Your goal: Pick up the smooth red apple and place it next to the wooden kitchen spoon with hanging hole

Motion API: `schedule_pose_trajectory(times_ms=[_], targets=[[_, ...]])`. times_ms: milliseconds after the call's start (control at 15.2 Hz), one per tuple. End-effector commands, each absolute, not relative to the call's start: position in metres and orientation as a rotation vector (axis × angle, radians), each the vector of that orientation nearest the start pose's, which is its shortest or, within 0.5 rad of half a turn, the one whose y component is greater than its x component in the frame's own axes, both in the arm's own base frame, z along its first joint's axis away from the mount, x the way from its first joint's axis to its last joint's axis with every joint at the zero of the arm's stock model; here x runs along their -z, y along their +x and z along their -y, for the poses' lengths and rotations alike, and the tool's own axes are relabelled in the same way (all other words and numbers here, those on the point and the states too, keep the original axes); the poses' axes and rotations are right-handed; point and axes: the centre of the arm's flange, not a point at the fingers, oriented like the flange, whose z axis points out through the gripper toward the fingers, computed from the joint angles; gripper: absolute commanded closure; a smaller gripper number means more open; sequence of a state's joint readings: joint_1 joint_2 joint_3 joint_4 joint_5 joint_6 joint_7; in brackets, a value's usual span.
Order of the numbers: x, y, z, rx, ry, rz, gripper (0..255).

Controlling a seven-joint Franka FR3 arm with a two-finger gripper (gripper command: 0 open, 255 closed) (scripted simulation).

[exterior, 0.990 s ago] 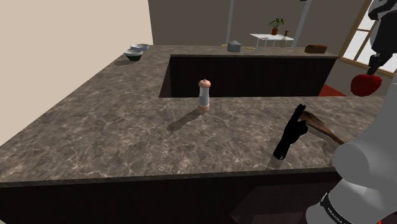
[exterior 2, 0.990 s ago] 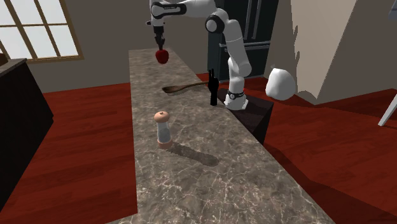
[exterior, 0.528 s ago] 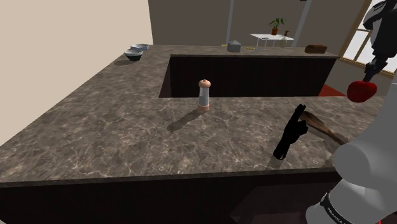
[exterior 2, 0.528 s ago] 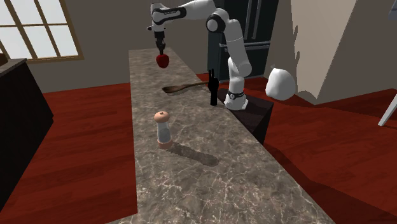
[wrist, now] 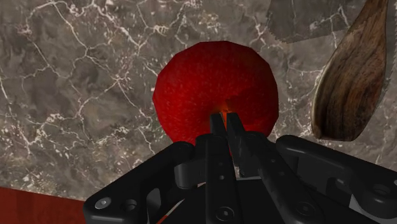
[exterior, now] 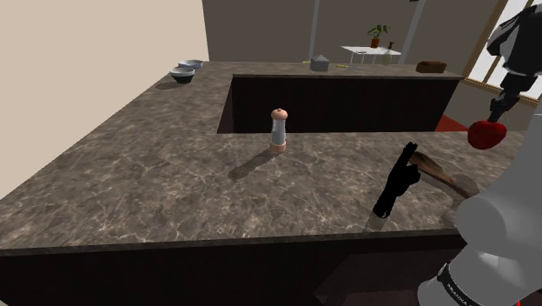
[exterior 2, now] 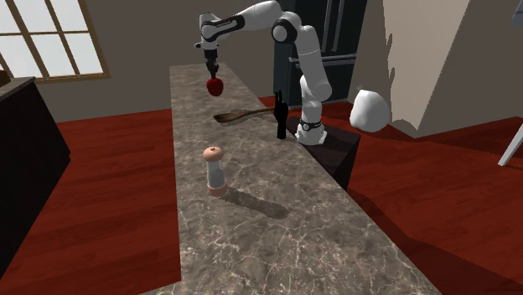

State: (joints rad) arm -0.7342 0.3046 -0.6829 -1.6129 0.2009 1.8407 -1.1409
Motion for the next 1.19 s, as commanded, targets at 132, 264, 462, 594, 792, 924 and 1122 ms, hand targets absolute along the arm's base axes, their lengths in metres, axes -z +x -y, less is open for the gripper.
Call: schedule_pose_trajectory(times_ms=[132,264,462,594,792,924,1122], targets=[[-0.460,0.155,0.617,0.002,-3.098,-0.482,255],[-0.449,0.155,0.617,0.002,-3.098,-0.482,255],[-0.433,0.155,0.617,0.002,-3.098,-0.482,255],[-0.423,0.155,0.617,0.002,-3.098,-0.482,255],[-0.405,0.155,0.617,0.002,-3.098,-0.482,255],[-0.405,0.155,0.617,0.002,-3.098,-0.482,255],[-0.405,0.155,0.617,0.002,-3.098,-0.482,255]])
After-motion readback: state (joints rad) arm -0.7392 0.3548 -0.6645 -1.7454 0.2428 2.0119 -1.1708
